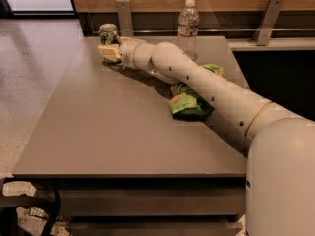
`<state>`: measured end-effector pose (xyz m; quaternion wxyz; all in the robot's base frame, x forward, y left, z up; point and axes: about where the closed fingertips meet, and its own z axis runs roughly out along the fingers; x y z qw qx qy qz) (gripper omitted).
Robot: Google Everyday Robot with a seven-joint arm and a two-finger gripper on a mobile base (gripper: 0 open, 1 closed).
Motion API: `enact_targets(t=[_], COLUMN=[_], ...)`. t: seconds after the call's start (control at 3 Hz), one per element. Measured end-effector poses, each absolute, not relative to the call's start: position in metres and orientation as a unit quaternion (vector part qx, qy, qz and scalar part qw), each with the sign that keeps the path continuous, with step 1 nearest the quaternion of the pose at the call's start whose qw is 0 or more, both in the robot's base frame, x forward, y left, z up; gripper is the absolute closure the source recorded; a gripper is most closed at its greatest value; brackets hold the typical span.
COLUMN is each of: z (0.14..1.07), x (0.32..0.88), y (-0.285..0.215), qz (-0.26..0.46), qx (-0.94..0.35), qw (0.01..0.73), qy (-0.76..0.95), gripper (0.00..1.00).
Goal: Knock green can over
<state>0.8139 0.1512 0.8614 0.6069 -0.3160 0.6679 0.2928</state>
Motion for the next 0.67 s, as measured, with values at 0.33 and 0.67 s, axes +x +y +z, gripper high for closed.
enact_targets(t=[0.33, 0.67], z=[0.8612, 0.8642], x=[0.8135, 0.8129], y=[0.1529, 0.1526], qz=[0.294, 0.289], qx=[-0.317, -0.323], qw=[0.606, 0.599], qy=[0.668, 0.673], gripper=[1.0, 1.0])
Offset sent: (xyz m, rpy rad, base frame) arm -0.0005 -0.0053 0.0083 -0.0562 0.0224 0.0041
